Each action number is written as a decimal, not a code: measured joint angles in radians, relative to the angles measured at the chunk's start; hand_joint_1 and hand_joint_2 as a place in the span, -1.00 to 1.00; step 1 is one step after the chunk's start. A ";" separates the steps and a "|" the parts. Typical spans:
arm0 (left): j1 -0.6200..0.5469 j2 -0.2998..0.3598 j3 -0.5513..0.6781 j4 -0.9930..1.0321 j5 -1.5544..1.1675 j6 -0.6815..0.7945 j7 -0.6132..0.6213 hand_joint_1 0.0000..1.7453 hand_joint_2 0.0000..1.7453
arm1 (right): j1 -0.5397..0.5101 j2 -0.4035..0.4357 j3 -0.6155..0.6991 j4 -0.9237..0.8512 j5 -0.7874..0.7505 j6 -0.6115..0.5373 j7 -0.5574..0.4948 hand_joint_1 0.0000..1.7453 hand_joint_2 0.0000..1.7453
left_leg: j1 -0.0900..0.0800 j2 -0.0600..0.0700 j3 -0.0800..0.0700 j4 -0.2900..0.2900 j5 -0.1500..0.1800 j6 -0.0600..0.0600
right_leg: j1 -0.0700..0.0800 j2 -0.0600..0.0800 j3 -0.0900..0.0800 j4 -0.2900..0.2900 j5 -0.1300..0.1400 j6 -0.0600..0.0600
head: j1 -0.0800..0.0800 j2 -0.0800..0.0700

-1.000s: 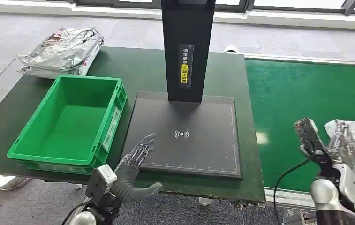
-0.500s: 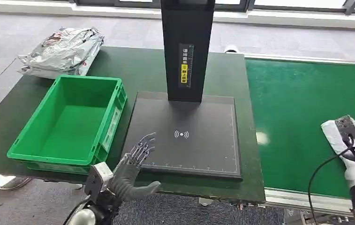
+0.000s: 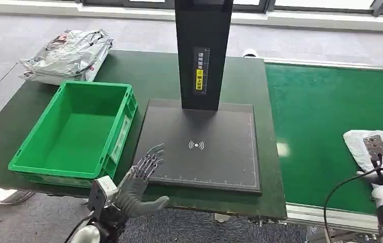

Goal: Moved the parcel from conveyor to table for the left to box.

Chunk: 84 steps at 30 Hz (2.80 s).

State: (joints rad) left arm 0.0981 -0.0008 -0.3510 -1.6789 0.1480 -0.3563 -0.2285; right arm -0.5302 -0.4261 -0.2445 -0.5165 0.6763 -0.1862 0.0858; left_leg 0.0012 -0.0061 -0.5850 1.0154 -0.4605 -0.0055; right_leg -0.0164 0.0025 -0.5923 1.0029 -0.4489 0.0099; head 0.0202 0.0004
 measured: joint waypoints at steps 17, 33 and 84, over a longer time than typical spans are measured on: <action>-0.005 -0.002 0.000 0.008 0.012 -0.002 -0.002 -1.00 1.00 | 0.012 -0.006 -0.031 0.031 -0.037 -0.015 0.006 -1.00 1.00 | 0.000 0.000 0.000 0.000 0.000 0.000 | 0.000 0.000 0.000 0.000 0.000 0.000 | 0.000 0.000; -0.013 -0.018 0.000 0.018 0.018 -0.021 0.012 -1.00 1.00 | 0.065 -0.034 -0.031 0.031 -0.027 -0.044 0.037 -1.00 1.00 | 0.000 0.000 0.000 0.000 0.000 0.000 | 0.000 0.000 0.000 0.000 0.000 0.000 | 0.000 0.000; -0.009 -0.013 0.030 0.013 0.050 -0.087 -0.010 -1.00 1.00 | 0.004 -0.008 -0.052 0.011 -0.124 0.440 -0.077 1.00 1.00 | 0.000 -0.003 -0.001 0.000 0.000 0.000 | 0.000 -0.003 0.000 0.000 0.000 0.000 | 0.000 0.000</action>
State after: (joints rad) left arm 0.0895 -0.0134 -0.3212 -1.6659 0.1976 -0.4429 -0.2380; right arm -0.5265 -0.4341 -0.2968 -0.5055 0.5523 0.2537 0.0087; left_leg 0.0013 -0.0089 -0.5859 1.0153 -0.4600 -0.0050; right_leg -0.0164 -0.0006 -0.5919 1.0033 -0.4490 0.0100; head 0.0202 0.0000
